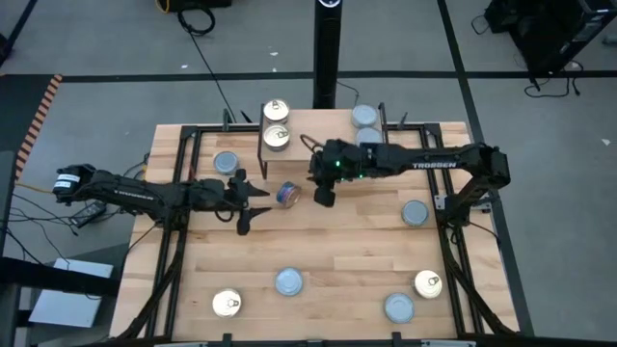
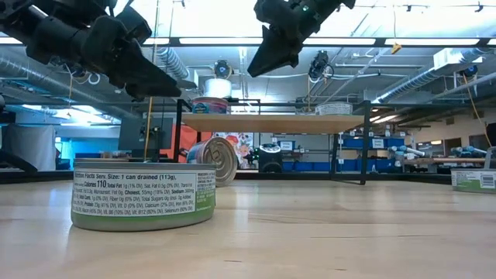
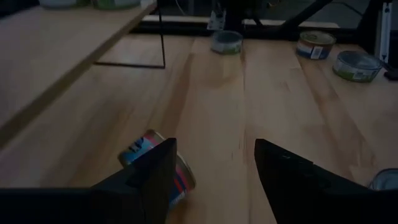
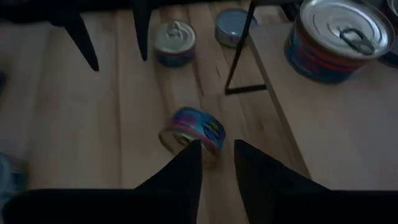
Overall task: Stack canned seafood by type on shelf
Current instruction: Stack the blue pink tuna can on the top blue tuna can on the shelf
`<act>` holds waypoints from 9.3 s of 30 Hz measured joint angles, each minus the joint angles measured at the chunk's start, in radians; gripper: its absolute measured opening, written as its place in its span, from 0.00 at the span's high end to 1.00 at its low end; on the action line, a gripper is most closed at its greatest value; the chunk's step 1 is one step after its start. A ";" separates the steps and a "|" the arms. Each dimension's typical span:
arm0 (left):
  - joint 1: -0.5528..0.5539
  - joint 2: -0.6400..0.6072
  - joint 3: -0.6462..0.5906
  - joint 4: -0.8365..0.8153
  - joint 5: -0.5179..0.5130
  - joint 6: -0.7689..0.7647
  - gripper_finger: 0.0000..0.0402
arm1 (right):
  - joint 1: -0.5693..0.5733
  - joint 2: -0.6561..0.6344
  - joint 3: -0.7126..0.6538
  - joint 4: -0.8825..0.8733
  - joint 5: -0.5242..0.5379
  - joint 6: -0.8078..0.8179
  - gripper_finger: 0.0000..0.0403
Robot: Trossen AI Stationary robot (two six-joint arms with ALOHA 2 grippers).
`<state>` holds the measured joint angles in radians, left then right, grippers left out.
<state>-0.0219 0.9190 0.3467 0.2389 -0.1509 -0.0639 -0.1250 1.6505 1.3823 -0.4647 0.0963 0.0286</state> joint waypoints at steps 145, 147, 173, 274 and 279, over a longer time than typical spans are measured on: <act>0.000 0.089 0.036 -0.157 -0.054 0.010 0.45 | 0.129 0.000 -0.111 0.343 0.066 -0.050 0.62; 0.000 0.089 0.036 -0.157 -0.054 0.024 0.45 | 0.128 0.000 -0.111 0.343 0.066 -0.047 0.62; 0.000 0.068 -0.025 -0.023 -0.127 0.036 0.53 | 0.137 0.207 0.176 0.015 0.067 -0.128 0.61; 0.000 -0.048 -0.130 0.118 -0.084 0.141 0.54 | -0.275 0.502 0.950 -0.524 -0.258 0.125 0.51; 0.000 -0.048 -0.130 0.118 -0.084 0.142 0.54 | -0.416 0.521 0.940 -0.354 -0.461 0.310 0.51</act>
<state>-0.0224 0.8711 0.2165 0.3573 -0.2350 0.0780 -0.5408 2.1716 2.3222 -0.8188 -0.3649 0.3390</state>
